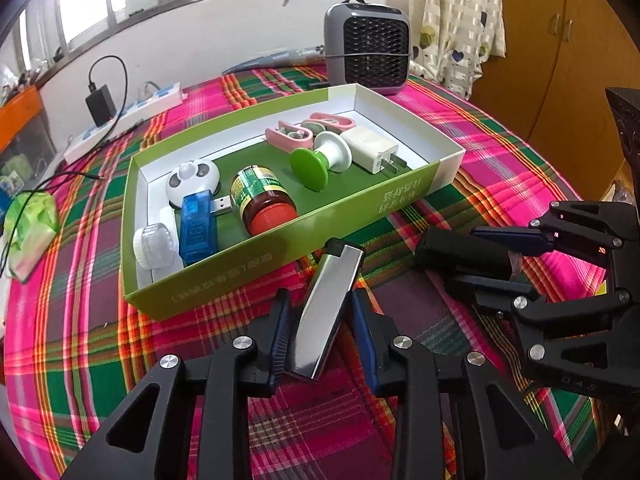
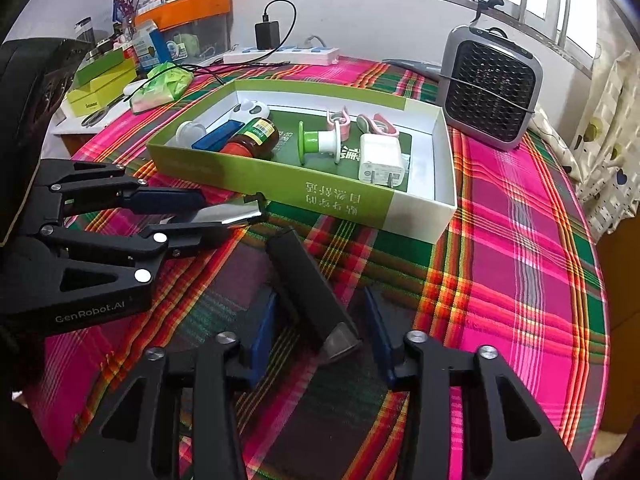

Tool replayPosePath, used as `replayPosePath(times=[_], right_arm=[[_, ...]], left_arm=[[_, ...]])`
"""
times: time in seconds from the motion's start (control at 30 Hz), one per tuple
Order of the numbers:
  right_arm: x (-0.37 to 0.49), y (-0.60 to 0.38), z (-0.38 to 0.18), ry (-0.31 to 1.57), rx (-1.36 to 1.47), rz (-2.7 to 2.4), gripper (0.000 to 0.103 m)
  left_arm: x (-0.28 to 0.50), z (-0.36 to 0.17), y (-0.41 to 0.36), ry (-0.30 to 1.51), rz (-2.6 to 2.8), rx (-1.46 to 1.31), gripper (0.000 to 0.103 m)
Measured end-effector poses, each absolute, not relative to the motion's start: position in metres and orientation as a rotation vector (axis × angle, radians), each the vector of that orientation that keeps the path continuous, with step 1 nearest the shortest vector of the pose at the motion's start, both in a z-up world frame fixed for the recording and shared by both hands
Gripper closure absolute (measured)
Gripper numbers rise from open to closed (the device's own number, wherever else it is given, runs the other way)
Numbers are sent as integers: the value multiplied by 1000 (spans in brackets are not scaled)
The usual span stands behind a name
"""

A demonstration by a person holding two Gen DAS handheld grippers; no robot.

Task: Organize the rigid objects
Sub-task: 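Grasp the silver lighter with the left tool while the right tool grasps the black case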

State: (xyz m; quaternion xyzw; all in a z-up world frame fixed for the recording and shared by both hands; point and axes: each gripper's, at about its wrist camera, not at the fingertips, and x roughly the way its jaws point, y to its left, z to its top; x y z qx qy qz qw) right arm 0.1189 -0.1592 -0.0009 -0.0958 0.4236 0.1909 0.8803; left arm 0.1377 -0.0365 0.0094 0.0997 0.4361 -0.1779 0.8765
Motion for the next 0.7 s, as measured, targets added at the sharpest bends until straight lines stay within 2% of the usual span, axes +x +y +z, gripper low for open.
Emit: replayPosePath(times=[0.23, 0.7], right_arm=[[116, -160, -1, 880, -195, 390, 78], [100, -158, -1, 874, -180, 376, 78]], left_arm=[[129, 10, -30, 912, -358, 173, 81], [106, 12, -18, 910, -326, 102, 81]])
